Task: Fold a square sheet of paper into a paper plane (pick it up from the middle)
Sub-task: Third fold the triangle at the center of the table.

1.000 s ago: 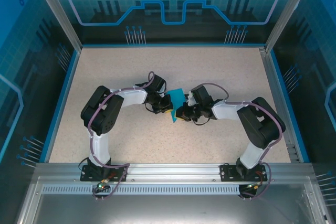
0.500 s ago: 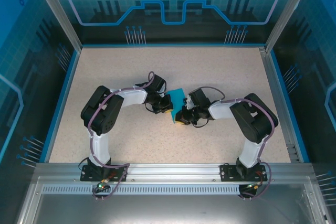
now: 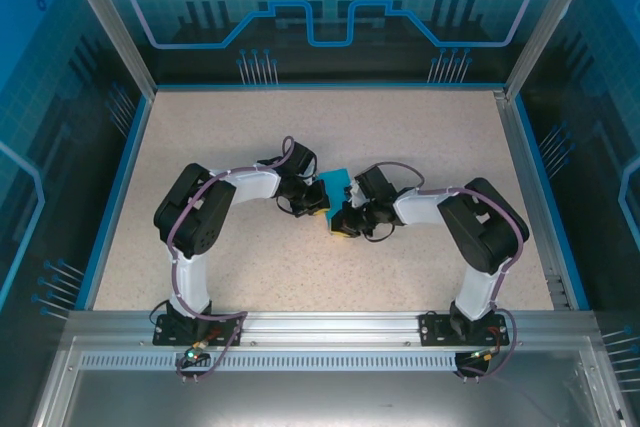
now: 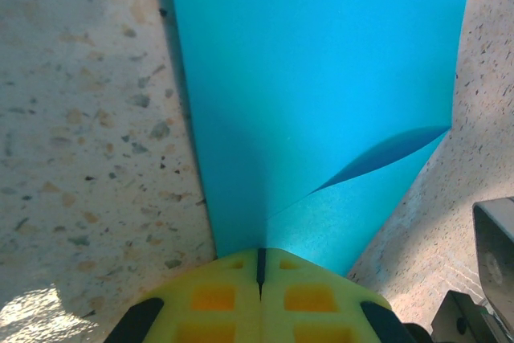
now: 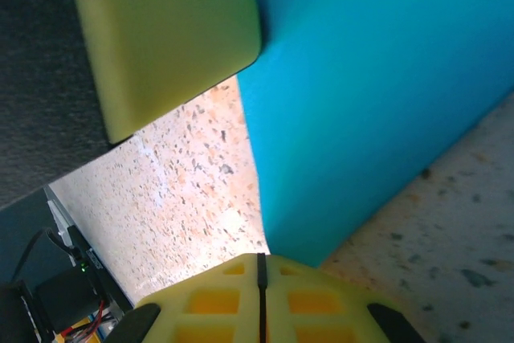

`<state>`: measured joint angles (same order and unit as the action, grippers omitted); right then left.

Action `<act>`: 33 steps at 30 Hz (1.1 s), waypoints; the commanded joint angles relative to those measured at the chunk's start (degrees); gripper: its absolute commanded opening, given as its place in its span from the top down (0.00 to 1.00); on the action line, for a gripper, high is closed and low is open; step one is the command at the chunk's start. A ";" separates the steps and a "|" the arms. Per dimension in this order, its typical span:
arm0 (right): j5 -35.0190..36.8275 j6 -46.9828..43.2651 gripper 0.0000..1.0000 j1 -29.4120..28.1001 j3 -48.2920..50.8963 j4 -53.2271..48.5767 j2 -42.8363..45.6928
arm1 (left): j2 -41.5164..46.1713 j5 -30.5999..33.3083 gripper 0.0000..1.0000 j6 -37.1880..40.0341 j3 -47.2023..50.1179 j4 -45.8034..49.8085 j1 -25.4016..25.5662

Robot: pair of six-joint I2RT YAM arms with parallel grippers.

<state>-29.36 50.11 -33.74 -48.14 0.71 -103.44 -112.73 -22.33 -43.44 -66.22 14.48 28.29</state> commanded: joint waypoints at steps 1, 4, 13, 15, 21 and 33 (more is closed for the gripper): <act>0.51 -1.05 0.92 -1.13 -1.20 -2.73 -1.42 | -3.02 5.28 1.00 0.27 2.49 5.12 0.09; 2.31 -1.53 0.92 -1.25 -1.81 -5.94 -2.28 | -3.00 5.36 1.00 0.23 2.60 5.09 0.09; 3.15 -4.35 0.93 0.47 -6.03 -8.92 4.27 | -2.94 5.71 1.00 0.55 2.47 5.56 0.09; 3.79 -4.73 0.92 1.20 -6.53 -8.90 4.91 | -2.97 5.66 1.00 0.55 2.43 5.51 0.09; 3.91 -5.55 0.92 1.84 -8.87 -9.33 0.66 | -2.94 5.65 1.00 0.75 2.14 5.82 0.09; 7.65 -6.43 0.93 1.66 -7.50 -11.83 -5.16 | -2.81 5.26 1.00 1.59 0.96 6.41 0.05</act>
<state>-23.59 44.73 -32.21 -56.21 -8.75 -107.11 -112.73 -22.28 -43.33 -66.24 14.52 28.32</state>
